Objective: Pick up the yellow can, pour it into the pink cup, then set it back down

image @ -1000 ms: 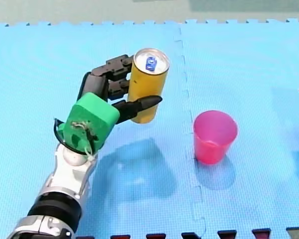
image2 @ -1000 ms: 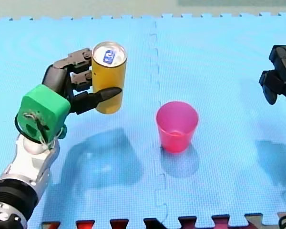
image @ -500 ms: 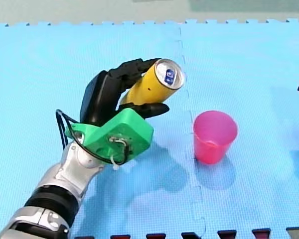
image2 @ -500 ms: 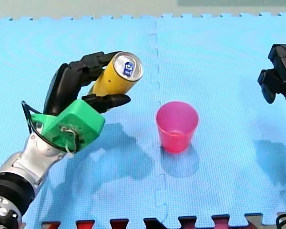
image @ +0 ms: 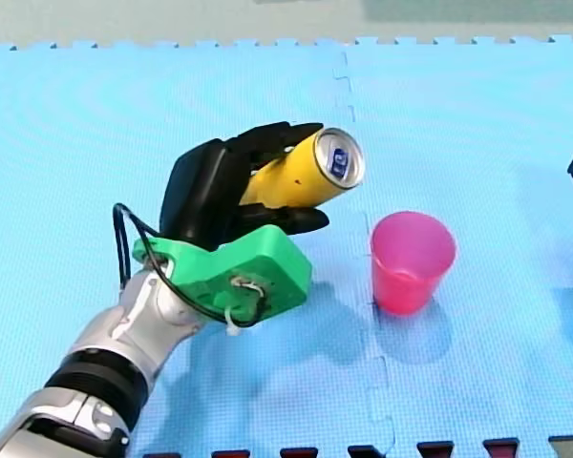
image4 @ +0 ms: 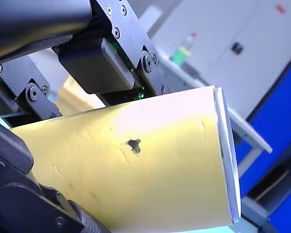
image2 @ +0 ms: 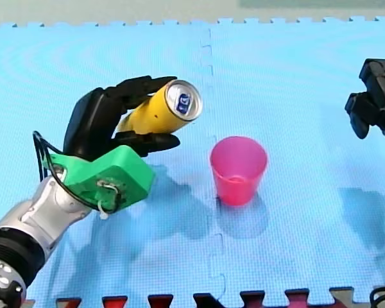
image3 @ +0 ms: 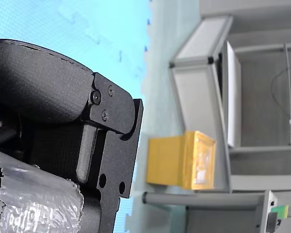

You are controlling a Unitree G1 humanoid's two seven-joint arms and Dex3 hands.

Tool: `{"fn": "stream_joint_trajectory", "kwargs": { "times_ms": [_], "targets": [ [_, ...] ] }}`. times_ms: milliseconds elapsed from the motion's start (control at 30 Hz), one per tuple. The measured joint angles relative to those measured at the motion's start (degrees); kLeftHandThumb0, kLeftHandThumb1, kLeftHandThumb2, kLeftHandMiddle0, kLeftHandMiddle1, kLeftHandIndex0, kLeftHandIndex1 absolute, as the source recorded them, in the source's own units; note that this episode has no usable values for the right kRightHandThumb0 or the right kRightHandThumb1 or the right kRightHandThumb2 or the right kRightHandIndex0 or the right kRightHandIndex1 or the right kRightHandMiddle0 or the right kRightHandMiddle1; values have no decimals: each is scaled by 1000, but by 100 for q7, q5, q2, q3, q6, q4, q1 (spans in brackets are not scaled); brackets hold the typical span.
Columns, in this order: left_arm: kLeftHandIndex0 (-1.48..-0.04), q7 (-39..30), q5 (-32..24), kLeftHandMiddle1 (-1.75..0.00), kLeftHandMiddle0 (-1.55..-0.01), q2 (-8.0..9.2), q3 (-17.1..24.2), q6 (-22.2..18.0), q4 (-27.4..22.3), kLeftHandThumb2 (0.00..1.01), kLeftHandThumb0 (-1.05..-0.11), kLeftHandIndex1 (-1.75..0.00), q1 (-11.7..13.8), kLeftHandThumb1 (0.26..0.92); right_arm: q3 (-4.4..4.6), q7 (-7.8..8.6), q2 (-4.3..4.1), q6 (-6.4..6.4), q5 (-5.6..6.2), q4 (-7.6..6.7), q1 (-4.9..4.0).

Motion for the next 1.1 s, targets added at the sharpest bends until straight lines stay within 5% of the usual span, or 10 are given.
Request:
{"fn": "stream_joint_trajectory", "kwargs": {
  "times_ms": [467, 800, 1100],
  "targets": [
    [-1235, 1046, 705, -5, -1334, -88, -722, 157, 51, 0, -391, -8, -232, 769, -5, 10, 24, 4, 2, 9, -4],
    [-1238, 1095, 721, -10, -1353, -144, -858, 108, 123, 3, -384, -2, -308, 774, -25, 41, 27, 3, 9, 10, -2],
    [-1177, 1382, 1099, -13, -1372, -20, -1189, 296, 171, 4, -344, -2, -383, 788, -30, 68, 27, 3, 9, 15, 3]
  ]
}}
